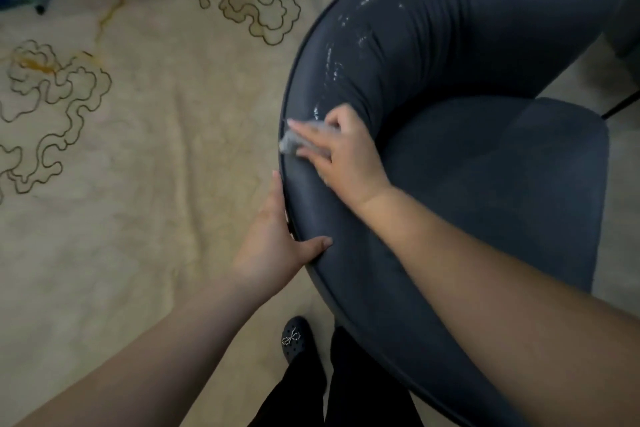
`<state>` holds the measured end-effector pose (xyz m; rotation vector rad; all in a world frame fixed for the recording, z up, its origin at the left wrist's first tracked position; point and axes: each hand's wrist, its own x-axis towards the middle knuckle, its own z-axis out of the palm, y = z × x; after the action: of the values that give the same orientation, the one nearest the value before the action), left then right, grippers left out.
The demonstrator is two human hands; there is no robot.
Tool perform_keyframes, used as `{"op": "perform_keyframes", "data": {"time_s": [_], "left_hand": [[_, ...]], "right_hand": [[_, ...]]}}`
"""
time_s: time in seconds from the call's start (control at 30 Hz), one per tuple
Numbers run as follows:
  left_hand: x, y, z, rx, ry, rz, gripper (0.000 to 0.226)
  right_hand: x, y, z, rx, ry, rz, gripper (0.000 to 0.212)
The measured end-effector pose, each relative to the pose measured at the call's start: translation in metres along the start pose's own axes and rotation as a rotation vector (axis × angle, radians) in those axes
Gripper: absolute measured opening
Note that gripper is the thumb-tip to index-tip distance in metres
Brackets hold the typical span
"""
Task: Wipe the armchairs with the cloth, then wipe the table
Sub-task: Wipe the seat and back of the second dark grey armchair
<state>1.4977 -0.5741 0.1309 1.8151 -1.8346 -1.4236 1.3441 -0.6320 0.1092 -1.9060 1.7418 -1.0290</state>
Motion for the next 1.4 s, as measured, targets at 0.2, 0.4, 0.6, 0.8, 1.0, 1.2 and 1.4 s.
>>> {"op": "perform_keyframes", "data": {"time_s": [0.2, 0.4, 0.6, 0.8, 1.0, 1.2, 1.4], "left_hand": [[0.005, 0.003, -0.007, -0.053, 0.004, -0.030, 0.118], [0.025, 0.009, -0.016, -0.042, 0.056, 0.002, 0.115], [0.032, 0.008, -0.017, -0.085, 0.041, -0.006, 0.116], [0.061, 0.014, -0.026, -0.035, 0.038, 0.042, 0.116], [0.107, 0.024, -0.048, 0.017, -0.039, 0.118, 0.118], [0.146, 0.036, -0.070, 0.047, -0.147, 0.212, 0.116], [0.184, 0.049, -0.088, 0.140, -0.273, 0.292, 0.121]], "right_hand": [[0.018, 0.008, 0.001, 0.053, 0.008, 0.041, 0.041], [-0.030, 0.005, -0.008, 0.069, -0.067, -0.068, 0.040], [0.075, 0.020, 0.000, -0.083, 0.059, -0.009, 0.037], [0.006, 0.013, 0.007, 0.037, 0.129, 0.052, 0.043], [0.064, 0.029, 0.007, -0.045, 0.157, 0.028, 0.041], [0.110, 0.038, 0.010, -0.067, 0.311, 0.193, 0.039], [0.075, 0.022, 0.023, -0.125, 0.329, 0.215, 0.039]]}}
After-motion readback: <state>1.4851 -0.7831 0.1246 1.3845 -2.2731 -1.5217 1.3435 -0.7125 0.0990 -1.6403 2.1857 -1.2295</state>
